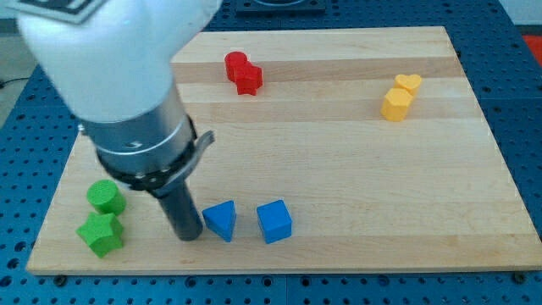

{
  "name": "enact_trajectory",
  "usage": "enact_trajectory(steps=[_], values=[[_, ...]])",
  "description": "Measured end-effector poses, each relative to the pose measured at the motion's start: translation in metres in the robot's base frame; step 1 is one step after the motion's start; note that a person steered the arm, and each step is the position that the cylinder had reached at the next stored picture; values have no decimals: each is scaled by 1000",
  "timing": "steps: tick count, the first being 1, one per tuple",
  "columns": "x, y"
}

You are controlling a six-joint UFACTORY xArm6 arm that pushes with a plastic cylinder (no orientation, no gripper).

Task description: Move the blue triangle close to the blue cube

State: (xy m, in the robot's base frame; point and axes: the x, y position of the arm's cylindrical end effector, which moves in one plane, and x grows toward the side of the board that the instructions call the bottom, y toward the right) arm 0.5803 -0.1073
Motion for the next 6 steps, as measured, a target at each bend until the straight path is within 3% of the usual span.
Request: enact_trajectory(steps=[4,6], values=[[31,59],[28,54]])
